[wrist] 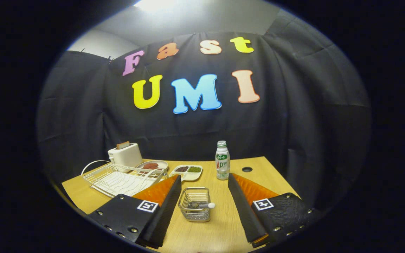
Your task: Take the plate from the dish rack, then take the spoon from the basket and place it into the plate.
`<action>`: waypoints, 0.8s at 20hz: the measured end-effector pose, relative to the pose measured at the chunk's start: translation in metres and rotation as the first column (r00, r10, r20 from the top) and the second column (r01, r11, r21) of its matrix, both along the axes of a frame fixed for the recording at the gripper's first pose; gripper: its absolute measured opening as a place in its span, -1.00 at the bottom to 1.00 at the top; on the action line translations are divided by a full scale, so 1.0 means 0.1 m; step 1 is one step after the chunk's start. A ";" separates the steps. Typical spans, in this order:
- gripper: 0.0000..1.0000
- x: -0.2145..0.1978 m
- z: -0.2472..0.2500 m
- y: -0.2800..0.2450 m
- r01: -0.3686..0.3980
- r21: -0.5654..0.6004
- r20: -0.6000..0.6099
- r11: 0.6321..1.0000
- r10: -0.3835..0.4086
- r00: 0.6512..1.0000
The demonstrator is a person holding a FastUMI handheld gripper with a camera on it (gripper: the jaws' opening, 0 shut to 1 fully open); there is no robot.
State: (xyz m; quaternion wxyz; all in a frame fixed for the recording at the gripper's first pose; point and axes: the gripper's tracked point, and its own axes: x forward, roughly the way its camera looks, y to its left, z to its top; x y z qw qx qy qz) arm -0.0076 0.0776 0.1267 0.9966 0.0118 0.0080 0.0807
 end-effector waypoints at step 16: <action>0.34 0.63 -0.82 0.14 0.007 -0.017 -0.086 1.000 -0.008 0.996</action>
